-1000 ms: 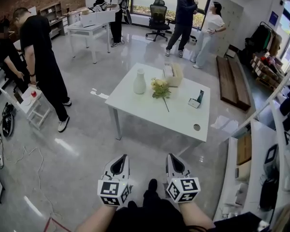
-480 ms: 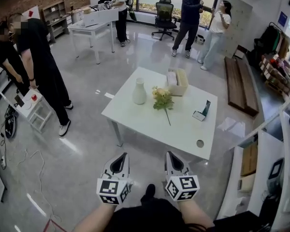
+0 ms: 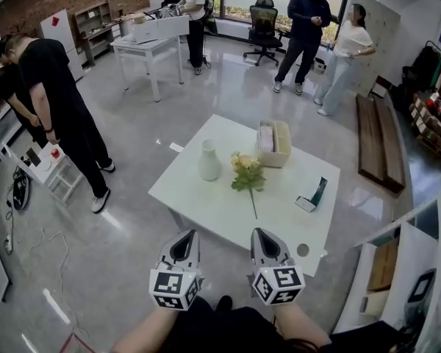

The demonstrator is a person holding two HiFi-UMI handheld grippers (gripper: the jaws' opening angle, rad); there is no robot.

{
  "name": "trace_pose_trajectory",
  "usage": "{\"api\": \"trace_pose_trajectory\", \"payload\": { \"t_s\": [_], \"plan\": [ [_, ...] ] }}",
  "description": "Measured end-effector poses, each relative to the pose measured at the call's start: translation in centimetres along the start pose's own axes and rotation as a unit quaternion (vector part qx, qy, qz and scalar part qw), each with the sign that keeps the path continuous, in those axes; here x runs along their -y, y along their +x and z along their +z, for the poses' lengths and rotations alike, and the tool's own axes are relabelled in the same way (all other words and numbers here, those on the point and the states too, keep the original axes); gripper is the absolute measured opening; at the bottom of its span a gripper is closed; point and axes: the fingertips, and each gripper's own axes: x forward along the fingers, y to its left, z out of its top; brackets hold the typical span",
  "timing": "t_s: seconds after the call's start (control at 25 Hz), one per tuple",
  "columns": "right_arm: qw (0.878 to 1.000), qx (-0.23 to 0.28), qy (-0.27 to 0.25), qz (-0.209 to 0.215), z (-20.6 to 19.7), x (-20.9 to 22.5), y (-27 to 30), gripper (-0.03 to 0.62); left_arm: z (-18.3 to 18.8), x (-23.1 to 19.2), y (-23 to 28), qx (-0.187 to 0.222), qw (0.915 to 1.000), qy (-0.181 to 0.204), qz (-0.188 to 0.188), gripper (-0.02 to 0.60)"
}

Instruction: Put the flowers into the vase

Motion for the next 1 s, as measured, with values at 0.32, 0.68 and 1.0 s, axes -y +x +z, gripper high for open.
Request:
{"api": "trace_pose_trajectory", "payload": {
  "t_s": [0.32, 0.68, 1.0],
  "plan": [
    [1.0, -0.01, 0.002, 0.0, 0.7, 1.2, 7.5, 0.002, 0.9, -4.3, 6.1, -0.005, 1.0, -0.001, 0.002, 0.003],
    [0.999, 0.007, 0.006, -0.033, 4.0, 0.1, 17.4, 0.002, 4.1, -10.9, 13.5, -0.009, 0.9987, 0.011, -0.05, 0.003],
    [0.999, 0.015, -0.002, -0.037, 5.9, -0.4, 21.8, 0.002, 5.8, -13.0, 17.3, -0.009, 0.9976, 0.015, -0.067, 0.003]
  ]
}}
